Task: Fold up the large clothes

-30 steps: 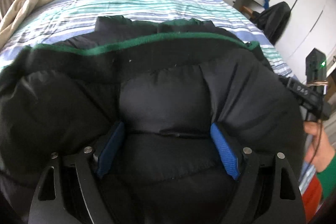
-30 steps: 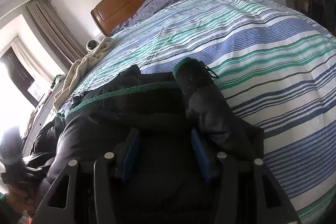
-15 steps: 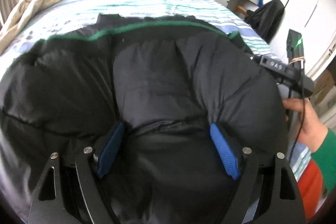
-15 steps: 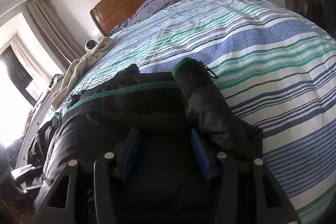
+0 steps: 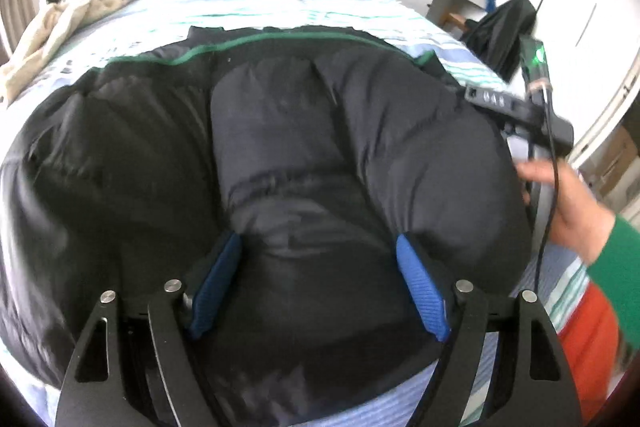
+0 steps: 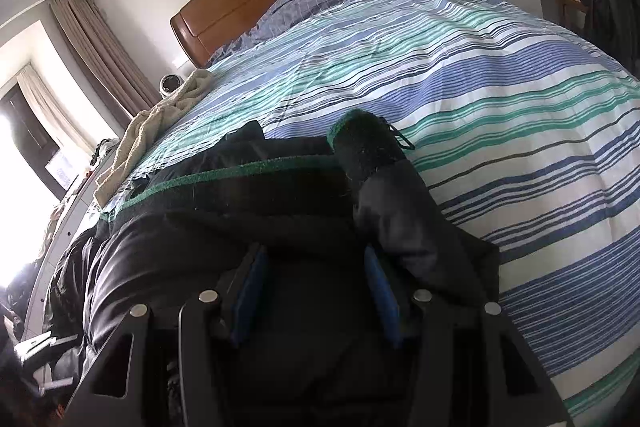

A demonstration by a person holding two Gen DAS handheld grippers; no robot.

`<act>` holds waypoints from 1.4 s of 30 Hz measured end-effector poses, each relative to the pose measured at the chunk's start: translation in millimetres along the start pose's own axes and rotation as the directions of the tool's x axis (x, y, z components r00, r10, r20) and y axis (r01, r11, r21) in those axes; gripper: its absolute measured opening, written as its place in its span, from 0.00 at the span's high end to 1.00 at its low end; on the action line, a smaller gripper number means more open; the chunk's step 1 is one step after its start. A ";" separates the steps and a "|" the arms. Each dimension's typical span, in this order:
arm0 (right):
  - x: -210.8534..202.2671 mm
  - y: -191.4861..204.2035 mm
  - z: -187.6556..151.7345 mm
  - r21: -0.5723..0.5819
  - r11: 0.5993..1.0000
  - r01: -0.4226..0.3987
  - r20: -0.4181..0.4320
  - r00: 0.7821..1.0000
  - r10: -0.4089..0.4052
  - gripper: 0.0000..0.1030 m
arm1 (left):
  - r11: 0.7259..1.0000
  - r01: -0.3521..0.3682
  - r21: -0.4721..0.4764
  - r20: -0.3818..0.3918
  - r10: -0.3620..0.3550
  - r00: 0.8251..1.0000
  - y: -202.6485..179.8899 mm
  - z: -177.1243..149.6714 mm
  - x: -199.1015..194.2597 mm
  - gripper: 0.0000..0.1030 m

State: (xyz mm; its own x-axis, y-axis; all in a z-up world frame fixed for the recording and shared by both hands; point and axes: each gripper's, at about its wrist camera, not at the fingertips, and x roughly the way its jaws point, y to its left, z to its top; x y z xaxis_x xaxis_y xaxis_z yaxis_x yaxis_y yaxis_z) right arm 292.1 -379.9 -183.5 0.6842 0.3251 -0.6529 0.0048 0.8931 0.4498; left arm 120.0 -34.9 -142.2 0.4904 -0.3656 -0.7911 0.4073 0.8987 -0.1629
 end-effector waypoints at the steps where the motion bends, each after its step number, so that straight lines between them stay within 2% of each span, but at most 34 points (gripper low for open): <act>1: -0.4 0.0 -0.3 -0.002 1.000 -0.002 0.003 1.000 0.002 0.51 | 1.000 -0.002 0.004 -0.002 0.002 1.000 0.0 -4.3 3.6 0.22; 7: -0.1 2.0 -0.4 -0.008 1.000 0.013 0.000 1.000 -0.013 0.51 | 0.999 -0.014 0.029 -0.024 0.015 1.000 3.8 -6.5 28.0 0.22; 10: 0.1 2.3 -0.2 -0.009 1.000 0.012 0.001 1.000 -0.012 0.51 | 1.000 -0.018 0.024 -0.042 0.019 0.999 -1.4 -6.8 13.6 0.25; 13: 0.2 2.0 -0.2 -0.008 1.000 0.011 0.001 1.000 -0.010 0.51 | 1.000 0.021 0.019 -0.028 -0.020 0.999 -8.1 -17.4 -11.7 0.25; 17: -0.4 2.0 -1.2 -0.008 1.000 0.006 0.007 1.000 -0.006 0.51 | 0.998 -0.015 0.060 -0.018 0.016 1.000 -12.6 -37.6 -4.0 0.25; 21: 0.2 3.7 -0.2 -0.012 1.000 0.019 0.002 1.000 -0.019 0.51 | 0.996 -0.039 0.079 -0.008 0.040 0.999 -17.3 -40.5 9.1 0.22; 23: -1.8 3.7 2.2 -0.005 1.000 0.016 -0.015 1.000 -0.016 0.51 | 0.995 -0.044 0.092 -0.017 0.046 0.999 -18.9 -39.6 6.7 0.21; 25: -14.7 3.5 8.6 -0.002 1.000 0.005 -0.068 0.998 -0.005 0.49 | 0.993 -0.048 0.109 -0.045 0.054 0.998 -20.2 -37.9 -3.9 0.22; 27: -45.4 -4.6 10.9 0.040 0.999 -0.026 -0.061 0.998 0.029 0.47 | 0.994 -0.035 0.099 -0.041 0.039 0.998 -17.1 -38.0 -27.0 0.22; 29: -89.6 -28.9 3.7 0.108 0.991 -0.081 -0.006 0.997 0.082 0.31 | 0.999 -0.015 0.052 0.002 0.015 1.000 -7.7 -36.6 -51.3 0.22; 30: -109.5 -45.8 -3.3 0.158 0.985 -0.067 0.012 0.998 0.066 0.22 | 1.000 -0.013 0.024 0.024 0.013 1.000 -1.6 -33.6 -60.0 0.22; 32: -130.6 -77.0 -21.5 0.266 0.962 -0.066 -0.013 0.997 0.072 0.21 | 0.999 -0.026 -0.034 0.069 0.029 0.997 10.7 -20.0 -69.4 0.22; 35: -139.2 -99.1 -55.2 0.390 0.914 -0.113 -0.086 0.984 0.158 0.21 | 0.995 -0.034 -0.089 0.094 0.043 0.995 19.2 0.4 -62.8 0.22; 36: -141.7 -96.7 -67.3 0.395 0.908 -0.137 -0.096 0.977 0.190 0.21 | 0.995 -0.036 -0.096 0.095 0.045 0.994 18.9 5.2 -57.4 0.23; 39: -146.0 -82.7 -83.6 0.372 0.913 -0.168 -0.096 0.971 0.218 0.21 | 0.994 -0.071 -0.080 0.101 0.079 0.992 8.3 15.7 -36.1 0.23; 42: -137.9 -79.6 -75.8 0.345 0.922 -0.178 -0.072 0.974 0.215 0.21 | 0.995 -0.072 -0.074 0.028 0.075 0.997 7.5 13.6 -3.8 0.23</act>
State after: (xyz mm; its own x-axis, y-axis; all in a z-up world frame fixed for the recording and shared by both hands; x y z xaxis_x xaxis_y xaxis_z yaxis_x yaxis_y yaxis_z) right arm 142.1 -472.3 -175.5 0.6148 0.5312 -0.5830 0.1342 0.6580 0.7410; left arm 131.6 -30.1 -132.4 0.5412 -0.3041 -0.7840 0.3121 0.9384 -0.1485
